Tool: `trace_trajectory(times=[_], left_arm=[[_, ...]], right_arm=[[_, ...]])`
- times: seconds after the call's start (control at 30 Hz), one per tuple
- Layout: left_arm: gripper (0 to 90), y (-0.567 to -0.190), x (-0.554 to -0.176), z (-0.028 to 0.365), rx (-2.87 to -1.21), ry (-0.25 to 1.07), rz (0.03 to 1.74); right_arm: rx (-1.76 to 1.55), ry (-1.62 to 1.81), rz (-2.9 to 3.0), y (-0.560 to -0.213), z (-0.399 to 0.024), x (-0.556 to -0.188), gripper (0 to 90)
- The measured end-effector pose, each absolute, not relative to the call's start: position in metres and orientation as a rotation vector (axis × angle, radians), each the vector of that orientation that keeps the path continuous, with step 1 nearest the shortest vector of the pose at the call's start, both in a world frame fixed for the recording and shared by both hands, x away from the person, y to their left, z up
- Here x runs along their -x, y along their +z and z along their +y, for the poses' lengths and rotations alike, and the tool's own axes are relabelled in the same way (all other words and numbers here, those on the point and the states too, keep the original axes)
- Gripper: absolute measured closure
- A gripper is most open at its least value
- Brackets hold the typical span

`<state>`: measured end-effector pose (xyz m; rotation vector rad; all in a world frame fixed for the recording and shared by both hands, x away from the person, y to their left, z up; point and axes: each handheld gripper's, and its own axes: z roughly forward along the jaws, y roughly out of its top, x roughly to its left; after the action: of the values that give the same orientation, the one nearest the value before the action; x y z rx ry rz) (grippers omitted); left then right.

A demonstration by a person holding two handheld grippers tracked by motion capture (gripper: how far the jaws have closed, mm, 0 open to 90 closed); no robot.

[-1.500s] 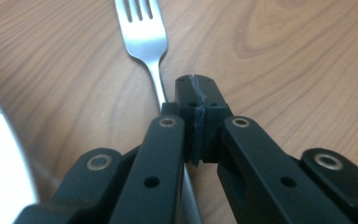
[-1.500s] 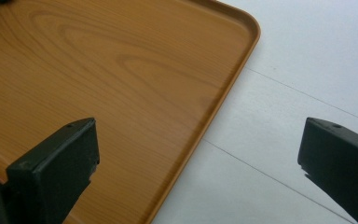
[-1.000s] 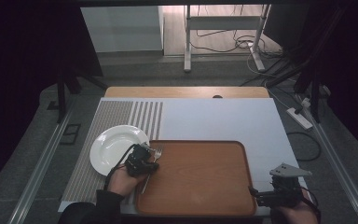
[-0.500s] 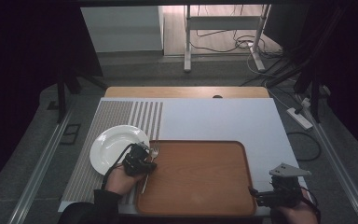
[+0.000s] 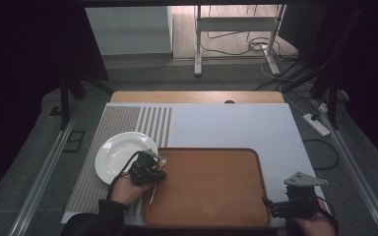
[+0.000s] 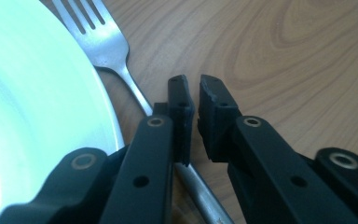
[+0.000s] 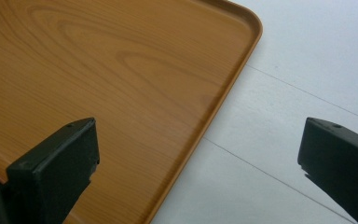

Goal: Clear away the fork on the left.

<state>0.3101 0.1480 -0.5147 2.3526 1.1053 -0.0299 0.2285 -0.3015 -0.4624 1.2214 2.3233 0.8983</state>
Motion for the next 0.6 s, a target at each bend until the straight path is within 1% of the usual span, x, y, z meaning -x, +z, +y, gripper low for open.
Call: trace_trajectory(times=[0.2, 0.37, 0.6], left_arm=[[75.6, -0.512, -0.308, 0.148, -2.337, -0.026, 1.089], [68.5, -0.507, -0.305, 0.148, -2.327, -0.005, 1.049], [52.6, -0.504, -0.303, 0.15, -2.31, 0.041, 1.016]], right_arm=[[-1.221, 0.899, 2.324, -0.462, -0.302, -0.229, 0.0], [-1.219, 0.898, 2.325, -0.462, -0.301, -0.229, 0.0], [-1.221, 0.898, 2.325, -0.462, -0.301, -0.229, 0.0]])
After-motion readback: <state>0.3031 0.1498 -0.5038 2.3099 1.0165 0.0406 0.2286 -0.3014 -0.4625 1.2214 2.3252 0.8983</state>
